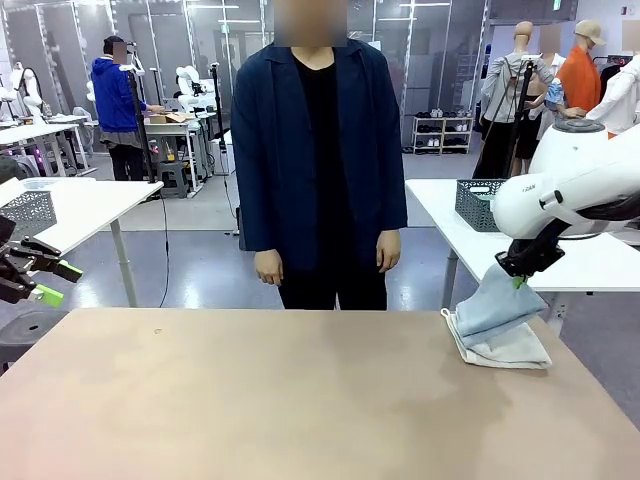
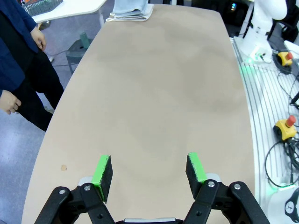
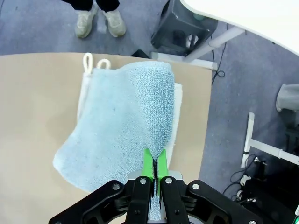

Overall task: Fold the towels and place them in the basket.
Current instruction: Stack the folded Towel with hook on the right side of the table.

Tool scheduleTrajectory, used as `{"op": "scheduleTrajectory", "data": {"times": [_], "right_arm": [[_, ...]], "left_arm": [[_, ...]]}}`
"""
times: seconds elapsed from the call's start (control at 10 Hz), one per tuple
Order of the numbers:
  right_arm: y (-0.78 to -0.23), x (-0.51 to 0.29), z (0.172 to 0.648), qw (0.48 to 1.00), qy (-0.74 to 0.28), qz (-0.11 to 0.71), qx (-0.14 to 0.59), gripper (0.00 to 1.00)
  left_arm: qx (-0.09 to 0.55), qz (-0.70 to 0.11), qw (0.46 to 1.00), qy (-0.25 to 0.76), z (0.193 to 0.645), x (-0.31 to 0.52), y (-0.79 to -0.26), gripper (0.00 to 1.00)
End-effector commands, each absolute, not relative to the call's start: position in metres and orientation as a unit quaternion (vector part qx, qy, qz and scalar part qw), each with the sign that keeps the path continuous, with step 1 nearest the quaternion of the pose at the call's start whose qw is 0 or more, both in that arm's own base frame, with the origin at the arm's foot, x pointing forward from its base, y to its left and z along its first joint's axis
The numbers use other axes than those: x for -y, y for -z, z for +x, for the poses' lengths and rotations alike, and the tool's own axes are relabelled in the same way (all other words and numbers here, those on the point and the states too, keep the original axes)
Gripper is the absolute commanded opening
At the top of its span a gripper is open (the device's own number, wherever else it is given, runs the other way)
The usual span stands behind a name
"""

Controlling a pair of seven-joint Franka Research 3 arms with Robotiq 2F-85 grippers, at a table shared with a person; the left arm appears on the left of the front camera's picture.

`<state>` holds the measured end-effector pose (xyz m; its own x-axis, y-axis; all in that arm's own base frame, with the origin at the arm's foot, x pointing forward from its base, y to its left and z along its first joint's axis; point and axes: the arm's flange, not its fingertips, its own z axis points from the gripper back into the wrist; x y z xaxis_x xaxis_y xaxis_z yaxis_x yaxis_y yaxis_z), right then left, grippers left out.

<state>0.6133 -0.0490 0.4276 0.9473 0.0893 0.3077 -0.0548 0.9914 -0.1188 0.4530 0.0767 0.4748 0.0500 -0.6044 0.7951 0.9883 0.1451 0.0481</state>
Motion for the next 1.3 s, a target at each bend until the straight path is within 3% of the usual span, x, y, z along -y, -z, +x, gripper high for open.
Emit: {"op": "scheduleTrajectory", "data": {"times": [0.0,0.5,0.9,1.0,1.1,1.2], "right_arm": [[-0.418,0.066,0.626,0.989,-0.043,-0.051,0.135,0.04],[-0.372,0.082,0.64,0.987,-0.077,0.026,0.136,0.04],[-0.36,0.086,0.635,0.996,-0.026,-0.013,0.086,0.04],[-0.36,0.086,0.635,0.996,-0.027,-0.018,0.086,0.24],[-0.36,0.088,0.635,0.996,-0.025,-0.018,0.087,0.24],[-0.362,0.088,0.634,0.996,-0.02,-0.02,0.083,0.44]], "left_arm": [[0.354,-0.277,0.666,0.595,0.451,-0.077,-0.476,0.81],[0.354,-0.277,0.666,0.595,0.451,-0.077,-0.476,0.81],[0.354,-0.277,0.666,0.595,0.451,-0.077,-0.476,0.81],[0.354,-0.277,0.666,0.595,0.451,-0.077,-0.476,0.81],[0.354,-0.277,0.666,0.595,0.451,-0.077,-0.476,0.81],[0.354,-0.277,0.666,0.595,0.451,-0.077,-0.476,0.81]]}}
